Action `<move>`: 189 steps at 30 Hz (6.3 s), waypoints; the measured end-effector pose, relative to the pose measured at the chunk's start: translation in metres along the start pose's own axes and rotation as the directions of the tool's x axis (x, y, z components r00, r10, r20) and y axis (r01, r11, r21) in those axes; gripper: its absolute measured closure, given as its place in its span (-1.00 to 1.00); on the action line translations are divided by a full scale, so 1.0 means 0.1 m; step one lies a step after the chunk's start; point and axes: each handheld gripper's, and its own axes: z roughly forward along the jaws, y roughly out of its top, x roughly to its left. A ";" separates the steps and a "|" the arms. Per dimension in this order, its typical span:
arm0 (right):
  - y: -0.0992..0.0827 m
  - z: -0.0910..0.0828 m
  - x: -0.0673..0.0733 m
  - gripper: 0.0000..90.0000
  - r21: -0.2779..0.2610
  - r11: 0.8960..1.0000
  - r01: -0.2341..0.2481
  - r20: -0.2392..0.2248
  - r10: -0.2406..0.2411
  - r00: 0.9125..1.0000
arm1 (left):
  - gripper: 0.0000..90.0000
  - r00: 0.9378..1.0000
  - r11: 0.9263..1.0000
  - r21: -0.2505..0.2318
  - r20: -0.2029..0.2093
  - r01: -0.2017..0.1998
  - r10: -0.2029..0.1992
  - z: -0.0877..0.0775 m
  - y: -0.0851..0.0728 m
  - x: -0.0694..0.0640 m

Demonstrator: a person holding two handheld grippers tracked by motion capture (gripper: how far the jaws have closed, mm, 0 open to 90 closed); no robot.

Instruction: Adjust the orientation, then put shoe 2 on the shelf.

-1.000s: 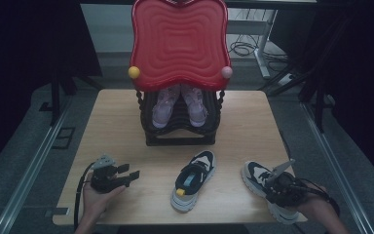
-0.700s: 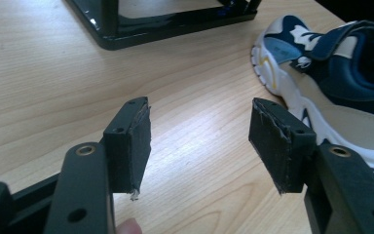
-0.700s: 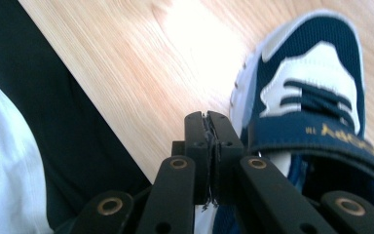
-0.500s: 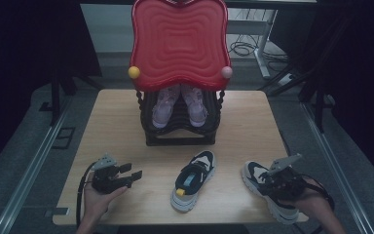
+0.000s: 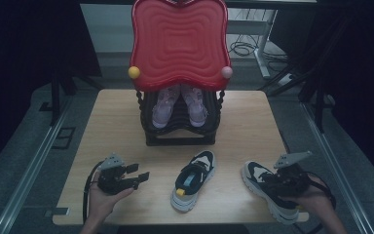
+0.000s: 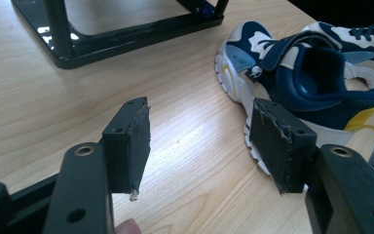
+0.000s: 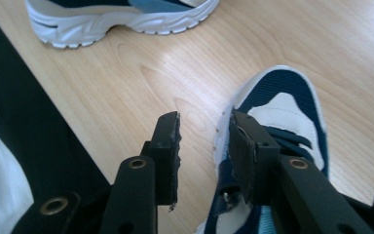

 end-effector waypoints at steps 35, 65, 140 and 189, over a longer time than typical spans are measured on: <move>-0.22 -0.31 -0.35 0.31 -0.112 0.986 -0.120 0.093 0.131 0.987 | -0.09 0.997 0.999 0.034 0.060 -0.042 0.040 0.41 0.33 -0.33; -0.37 -0.35 -0.45 0.28 -0.118 0.981 -0.157 0.122 0.171 0.978 | 0.07 0.995 0.983 0.158 0.054 -0.096 0.088 1.01 0.49 -0.68; -0.46 0.03 -0.66 0.72 0.097 0.956 -0.278 0.119 0.266 0.957 | 0.58 0.988 0.968 0.196 0.034 -0.157 0.153 1.10 0.54 -0.73; -0.03 0.20 -0.66 0.72 -0.147 0.939 -0.312 0.009 0.317 0.949 | 0.59 0.998 0.999 -0.005 -0.048 0.048 -0.048 -0.18 0.23 0.08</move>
